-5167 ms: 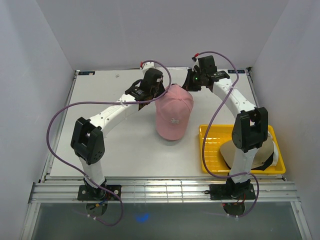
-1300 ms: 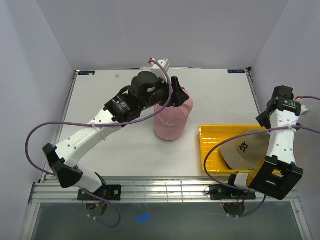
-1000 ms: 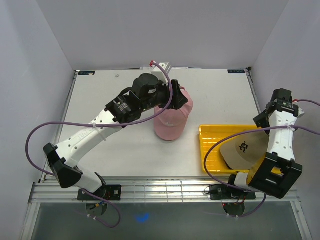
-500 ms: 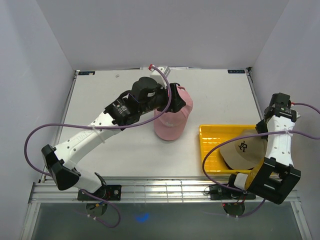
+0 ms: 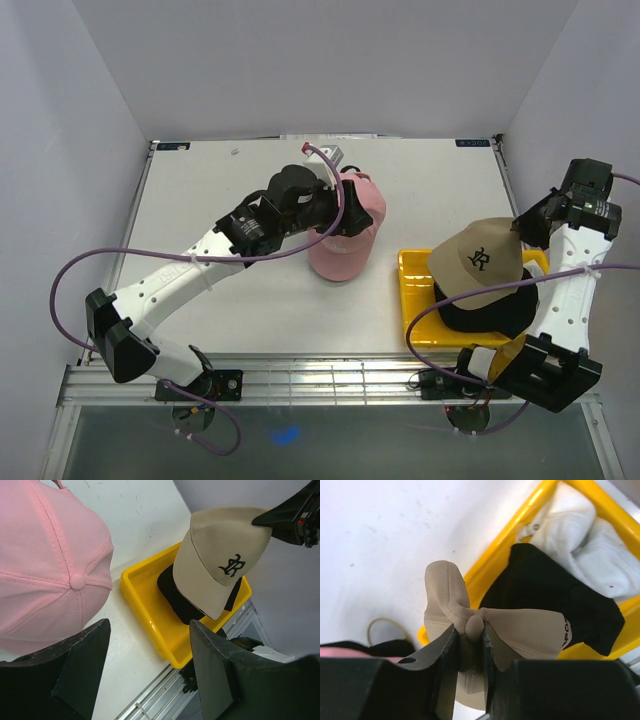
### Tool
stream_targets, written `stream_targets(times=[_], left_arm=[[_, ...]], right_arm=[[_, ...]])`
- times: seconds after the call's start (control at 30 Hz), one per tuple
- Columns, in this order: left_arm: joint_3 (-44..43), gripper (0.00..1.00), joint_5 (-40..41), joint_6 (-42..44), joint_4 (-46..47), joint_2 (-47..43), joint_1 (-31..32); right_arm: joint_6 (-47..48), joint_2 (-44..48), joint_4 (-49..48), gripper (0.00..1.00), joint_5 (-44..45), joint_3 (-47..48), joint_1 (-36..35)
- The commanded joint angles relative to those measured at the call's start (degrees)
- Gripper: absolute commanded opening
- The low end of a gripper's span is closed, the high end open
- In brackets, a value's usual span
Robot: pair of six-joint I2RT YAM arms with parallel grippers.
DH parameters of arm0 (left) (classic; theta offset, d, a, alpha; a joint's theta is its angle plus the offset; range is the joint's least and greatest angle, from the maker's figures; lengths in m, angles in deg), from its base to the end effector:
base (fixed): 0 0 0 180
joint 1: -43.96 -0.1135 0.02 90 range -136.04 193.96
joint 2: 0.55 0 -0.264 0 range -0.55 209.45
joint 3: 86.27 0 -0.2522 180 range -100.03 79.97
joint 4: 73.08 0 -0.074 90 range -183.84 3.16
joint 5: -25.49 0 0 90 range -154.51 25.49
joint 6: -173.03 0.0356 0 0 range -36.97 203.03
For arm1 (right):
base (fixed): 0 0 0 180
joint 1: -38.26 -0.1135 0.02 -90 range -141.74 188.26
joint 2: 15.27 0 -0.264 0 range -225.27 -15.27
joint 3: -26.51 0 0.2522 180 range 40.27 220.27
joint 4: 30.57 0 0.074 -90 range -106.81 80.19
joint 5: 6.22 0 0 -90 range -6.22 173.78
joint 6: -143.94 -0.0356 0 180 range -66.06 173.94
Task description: Stack the hats
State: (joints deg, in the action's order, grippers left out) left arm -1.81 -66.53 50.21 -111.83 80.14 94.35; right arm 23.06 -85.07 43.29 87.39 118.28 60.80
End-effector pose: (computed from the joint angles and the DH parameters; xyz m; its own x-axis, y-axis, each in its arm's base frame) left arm 0.2038 -0.2483 0.3943 -0.6455 -0.0696 -0.7606 0.5243 0.6838 -0.5075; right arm 0.2119 -0.0904 0.3694 -0.4089 0.7243 -0.5551 0.7321 0.6235 0.2742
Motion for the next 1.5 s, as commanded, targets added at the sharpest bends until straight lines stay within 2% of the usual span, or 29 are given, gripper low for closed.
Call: stream_targets(times=[0.0, 0.17, 0.3, 0.6, 0.87, 1.3, 1.47], left_arm=[[1.09, 0.75, -2.46, -1.19, 3.63, -3.69, 0.23], [1.71, 0.76, -4.65, -3.91, 6.96, -2.46, 0.23], [1.71, 0.76, -5.80, -5.67, 9.69, -1.06, 1.20], [1.54, 0.77, -0.79, -7.00, 13.39, 3.16, 4.36], [2.41, 0.77, 5.09, -9.63, 14.45, 3.87, 6.65], [2.94, 0.77, 9.31, -11.39, 17.08, 4.92, 7.27], [2.07, 0.72, 10.63, -11.57, 18.84, 5.71, 7.27]], right_arm=[[-0.41, -0.25, 1.95, 0.08, -10.46, 6.08, 0.31], [-3.31, -1.56, 2.57, 0.08, -19.33, 12.67, 0.22], [-6.90, -2.79, 1.96, 0.08, -23.21, 15.67, -1.44], [-16.67, -7.80, 0.29, 0.08, -20.41, 22.08, -10.67], [-22.99, -10.79, -1.38, 0.08, -20.40, 24.02, -13.14], [-28.63, -10.27, -3.41, 0.08, -21.99, 23.67, -15.16], [-30.65, -8.43, -4.54, 0.08, -21.55, 20.95, -15.78]])
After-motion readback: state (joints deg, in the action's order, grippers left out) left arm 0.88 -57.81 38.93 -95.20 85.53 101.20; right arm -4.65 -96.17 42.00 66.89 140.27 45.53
